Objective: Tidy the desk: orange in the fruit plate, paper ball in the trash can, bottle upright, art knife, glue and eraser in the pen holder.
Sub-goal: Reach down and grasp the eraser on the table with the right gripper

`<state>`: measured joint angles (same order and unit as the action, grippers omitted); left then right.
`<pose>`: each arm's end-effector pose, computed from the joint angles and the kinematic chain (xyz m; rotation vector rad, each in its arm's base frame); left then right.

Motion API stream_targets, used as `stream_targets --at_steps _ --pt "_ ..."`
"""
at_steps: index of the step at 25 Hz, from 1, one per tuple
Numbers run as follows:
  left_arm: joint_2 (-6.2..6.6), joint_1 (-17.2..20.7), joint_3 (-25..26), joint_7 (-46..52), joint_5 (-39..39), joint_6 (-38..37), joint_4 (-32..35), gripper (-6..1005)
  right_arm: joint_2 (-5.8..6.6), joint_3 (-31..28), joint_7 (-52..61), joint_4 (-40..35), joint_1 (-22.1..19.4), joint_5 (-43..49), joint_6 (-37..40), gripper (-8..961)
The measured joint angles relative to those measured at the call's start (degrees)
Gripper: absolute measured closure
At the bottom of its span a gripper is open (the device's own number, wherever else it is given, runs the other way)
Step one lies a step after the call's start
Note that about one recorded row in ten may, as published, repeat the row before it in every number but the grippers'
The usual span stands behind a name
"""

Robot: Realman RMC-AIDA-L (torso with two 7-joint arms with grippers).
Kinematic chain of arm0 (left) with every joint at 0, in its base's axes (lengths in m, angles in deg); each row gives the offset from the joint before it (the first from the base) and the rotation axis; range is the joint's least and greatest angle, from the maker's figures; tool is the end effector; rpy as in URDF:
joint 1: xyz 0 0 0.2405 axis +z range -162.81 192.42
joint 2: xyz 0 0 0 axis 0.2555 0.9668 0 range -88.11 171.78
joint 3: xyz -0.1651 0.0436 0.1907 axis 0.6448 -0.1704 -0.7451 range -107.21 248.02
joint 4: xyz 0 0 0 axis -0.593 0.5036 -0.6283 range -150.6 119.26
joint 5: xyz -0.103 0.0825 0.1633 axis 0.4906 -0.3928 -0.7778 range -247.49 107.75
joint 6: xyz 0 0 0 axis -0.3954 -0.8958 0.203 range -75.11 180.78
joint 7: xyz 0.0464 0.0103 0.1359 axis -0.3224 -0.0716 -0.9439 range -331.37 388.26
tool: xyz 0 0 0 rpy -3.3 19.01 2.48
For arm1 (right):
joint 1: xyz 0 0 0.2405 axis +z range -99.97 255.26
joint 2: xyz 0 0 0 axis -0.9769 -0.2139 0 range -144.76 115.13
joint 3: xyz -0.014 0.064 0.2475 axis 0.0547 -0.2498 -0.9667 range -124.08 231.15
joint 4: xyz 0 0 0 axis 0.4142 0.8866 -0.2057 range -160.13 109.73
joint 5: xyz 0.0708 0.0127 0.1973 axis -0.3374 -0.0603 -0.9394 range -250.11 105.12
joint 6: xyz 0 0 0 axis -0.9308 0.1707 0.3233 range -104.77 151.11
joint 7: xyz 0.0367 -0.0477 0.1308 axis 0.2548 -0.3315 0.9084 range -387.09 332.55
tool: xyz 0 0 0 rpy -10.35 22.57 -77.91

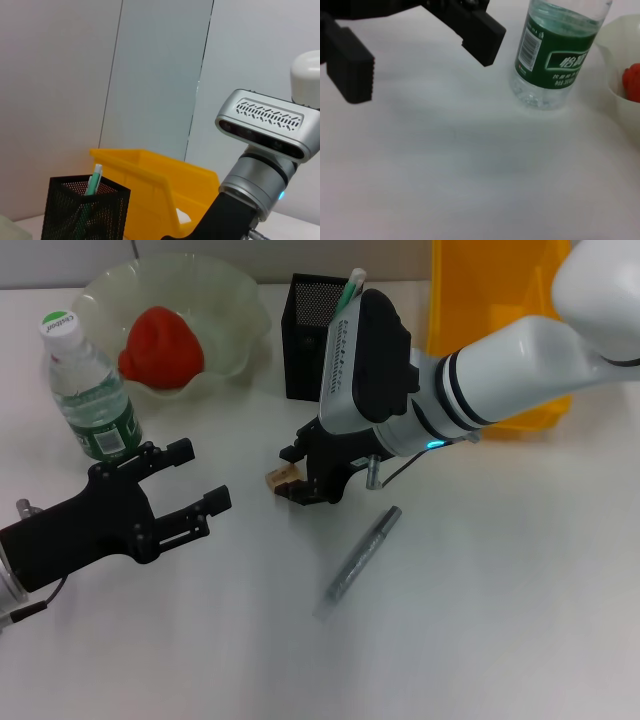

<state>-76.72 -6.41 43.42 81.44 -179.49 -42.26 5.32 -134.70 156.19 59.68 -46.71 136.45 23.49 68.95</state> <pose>-0.3096 0.2618 -0.0119 -2.4696 -0.5301 -0.9717 0.1473 0.3954 -0.1394 -2.9360 -0.0086 -0.1377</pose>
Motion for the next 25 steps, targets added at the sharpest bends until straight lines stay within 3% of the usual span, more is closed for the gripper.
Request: stream_targets --at_steps 8,15,25 --pt "0.00 -0.33 -0.17 -0.17 0.66 0.00 -0.26 213 0.01 0.63 0.12 0.41 0.00 -0.28 -0.09 500" --pt "0.00 -0.67 0.00 -0.33 0.66 0.01 -0.78 212 0.01 0.69 0.10 0.67 -0.07 -1.10 0.39 586" --pt "0.00 -0.80 0.01 -0.35 0.79 -0.09 -0.78 213 0.00 0.72 0.07 0.06 -0.45 -1.10 0.10 588"
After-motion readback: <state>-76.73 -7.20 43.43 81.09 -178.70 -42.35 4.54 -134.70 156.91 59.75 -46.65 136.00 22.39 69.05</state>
